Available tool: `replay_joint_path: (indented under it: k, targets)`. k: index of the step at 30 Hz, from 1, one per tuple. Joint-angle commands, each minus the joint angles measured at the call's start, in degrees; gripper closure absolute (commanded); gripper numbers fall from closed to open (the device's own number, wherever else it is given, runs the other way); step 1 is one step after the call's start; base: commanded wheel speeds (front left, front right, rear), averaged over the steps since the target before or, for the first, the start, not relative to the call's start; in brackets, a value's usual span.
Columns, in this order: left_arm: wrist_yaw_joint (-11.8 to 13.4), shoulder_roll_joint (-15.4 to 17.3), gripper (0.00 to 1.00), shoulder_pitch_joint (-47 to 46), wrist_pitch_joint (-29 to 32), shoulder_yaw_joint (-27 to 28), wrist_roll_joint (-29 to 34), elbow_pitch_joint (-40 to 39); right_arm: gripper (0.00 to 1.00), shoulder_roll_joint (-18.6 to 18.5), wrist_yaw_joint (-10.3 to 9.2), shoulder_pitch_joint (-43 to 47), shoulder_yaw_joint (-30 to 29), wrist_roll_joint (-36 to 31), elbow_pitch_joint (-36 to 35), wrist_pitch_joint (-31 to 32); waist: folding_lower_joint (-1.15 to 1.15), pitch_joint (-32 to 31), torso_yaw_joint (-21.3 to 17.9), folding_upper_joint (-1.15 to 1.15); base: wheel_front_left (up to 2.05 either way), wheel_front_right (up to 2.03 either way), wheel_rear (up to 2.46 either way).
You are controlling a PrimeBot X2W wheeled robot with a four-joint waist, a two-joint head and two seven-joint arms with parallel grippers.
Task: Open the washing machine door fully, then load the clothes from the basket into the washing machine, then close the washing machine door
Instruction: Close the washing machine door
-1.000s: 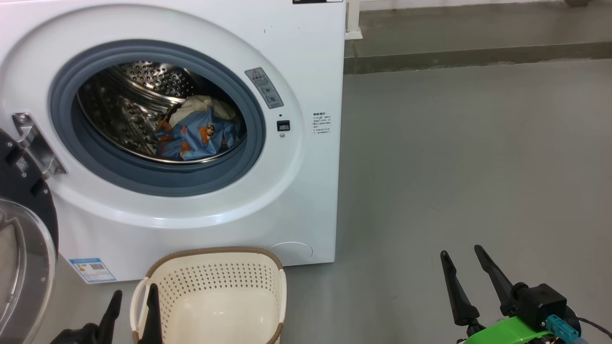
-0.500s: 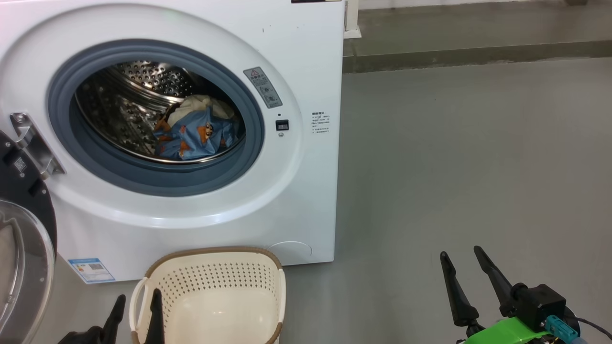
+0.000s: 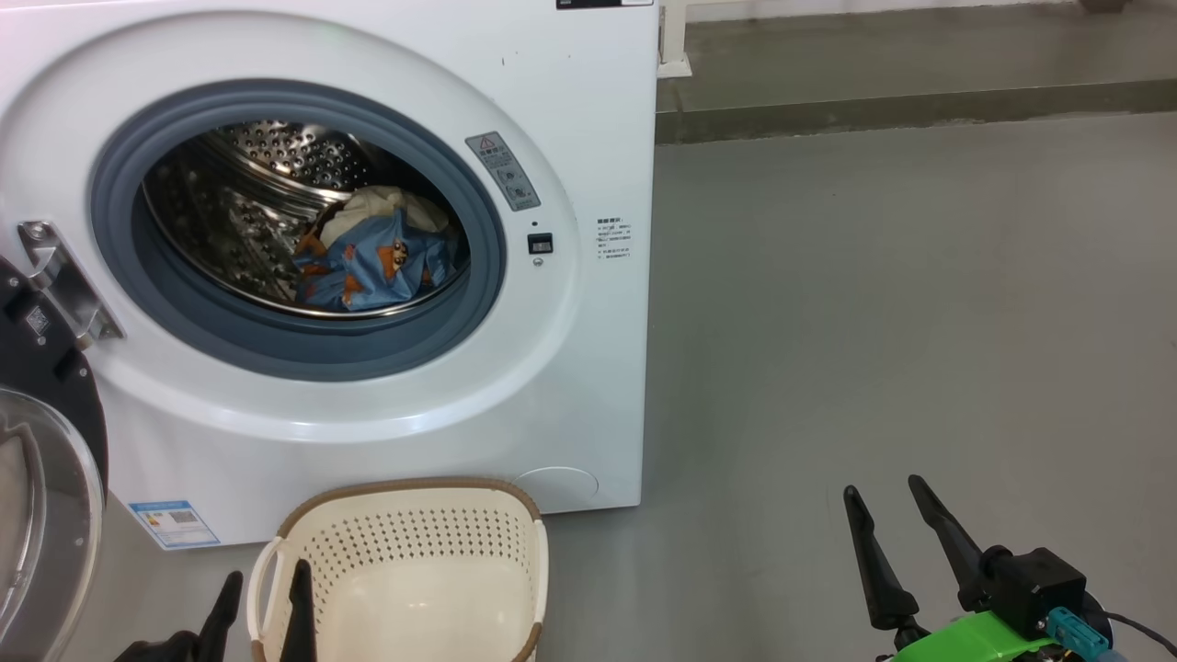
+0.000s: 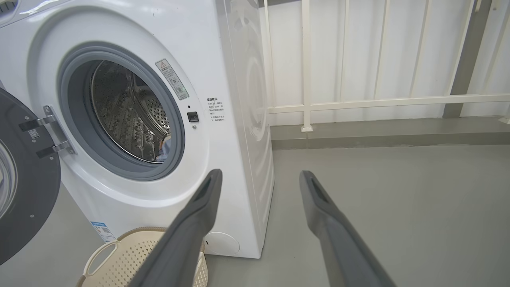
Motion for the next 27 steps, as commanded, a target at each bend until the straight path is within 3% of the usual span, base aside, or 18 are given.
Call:
replay_joint_path:
  k: [1, 10, 27]
  targets:
    - [-0.1, 0.5, 0.00, -2.7, -0.8, 2.2, 0.8, -0.9, 0.00, -0.1, 0.09, -1.7, 1.7, 0.1, -1.2, -0.3, 0.00, 0.0, 0.0, 0.00, 0.00, 0.00, 0.00]
    - [0.1, 0.9, 0.00, -3.1, -0.8, 2.6, 2.4, 0.8, 0.00, -0.1, 0.09, -1.8, 2.0, 0.3, -1.0, -0.3, 0.00, 0.1, 0.0, 0.00, -0.31, 0.33, -0.02]
    - [-0.5, 0.5, 0.00, -3.4, -0.8, 3.3, 3.7, 1.3, 0.00, -0.1, 0.09, -1.9, 2.7, 0.4, -0.9, -0.3, 0.00, 0.3, 0.1, 0.00, -1.43, 1.43, 0.00]
